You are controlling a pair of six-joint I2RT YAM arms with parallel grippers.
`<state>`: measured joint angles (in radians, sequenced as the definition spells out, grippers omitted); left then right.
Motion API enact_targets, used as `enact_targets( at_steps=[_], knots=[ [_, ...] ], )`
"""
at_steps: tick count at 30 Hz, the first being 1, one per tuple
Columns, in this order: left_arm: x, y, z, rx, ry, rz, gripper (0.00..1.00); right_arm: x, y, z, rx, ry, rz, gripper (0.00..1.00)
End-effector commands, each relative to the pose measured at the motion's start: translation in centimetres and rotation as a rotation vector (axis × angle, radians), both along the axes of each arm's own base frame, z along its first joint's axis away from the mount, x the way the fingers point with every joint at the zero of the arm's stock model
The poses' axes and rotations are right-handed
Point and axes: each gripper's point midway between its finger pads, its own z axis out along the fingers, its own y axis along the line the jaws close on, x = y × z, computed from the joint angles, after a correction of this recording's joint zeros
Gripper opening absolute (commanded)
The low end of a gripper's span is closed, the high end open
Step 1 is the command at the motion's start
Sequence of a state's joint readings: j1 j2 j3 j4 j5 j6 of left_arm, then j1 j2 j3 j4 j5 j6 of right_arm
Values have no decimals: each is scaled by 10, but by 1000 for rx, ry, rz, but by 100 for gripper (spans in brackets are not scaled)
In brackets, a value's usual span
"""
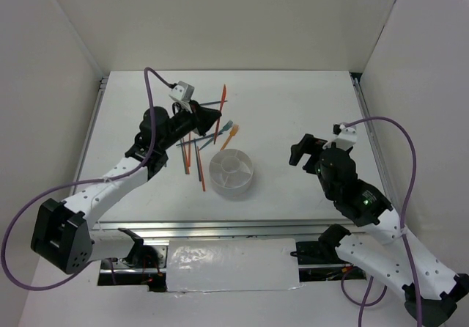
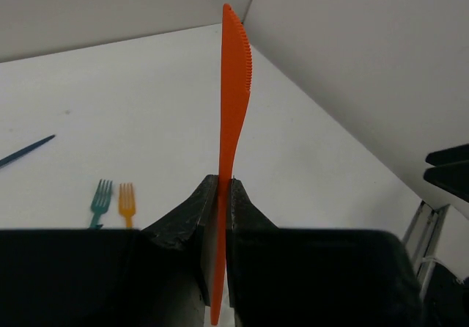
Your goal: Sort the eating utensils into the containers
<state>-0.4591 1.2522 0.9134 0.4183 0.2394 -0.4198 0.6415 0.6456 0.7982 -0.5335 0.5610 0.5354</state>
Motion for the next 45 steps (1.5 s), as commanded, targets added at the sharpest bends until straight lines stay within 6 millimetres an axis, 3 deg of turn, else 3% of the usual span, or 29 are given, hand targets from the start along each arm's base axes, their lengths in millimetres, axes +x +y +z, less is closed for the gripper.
enact_targets(
  at_steps=[1,5,9,17,23,37,45],
  knots=[
    [-14,-20,44,-116,-195,-133,0,-1,-12,-7,-25,18,-61,100],
    [-30,-43,37,-123,-248,-291,0,0,-14,-9,-34,20,-68,100],
    [-39,-51,33,-166,-291,-350,0,0,-12,-8,-30,18,-63,100],
    [-35,-81,20,-140,-300,-390,0,2,-13,-12,-37,20,-66,100],
    [-24,-100,-10,-127,-288,-400,0,3,-13,-15,-45,33,-67,100],
    [-12,-109,-54,-126,-258,-384,0,4,-15,-18,-61,42,-73,100],
    [-17,-112,-77,-144,-208,-412,0,6,-15,-18,-67,44,-78,100]
  ],
)
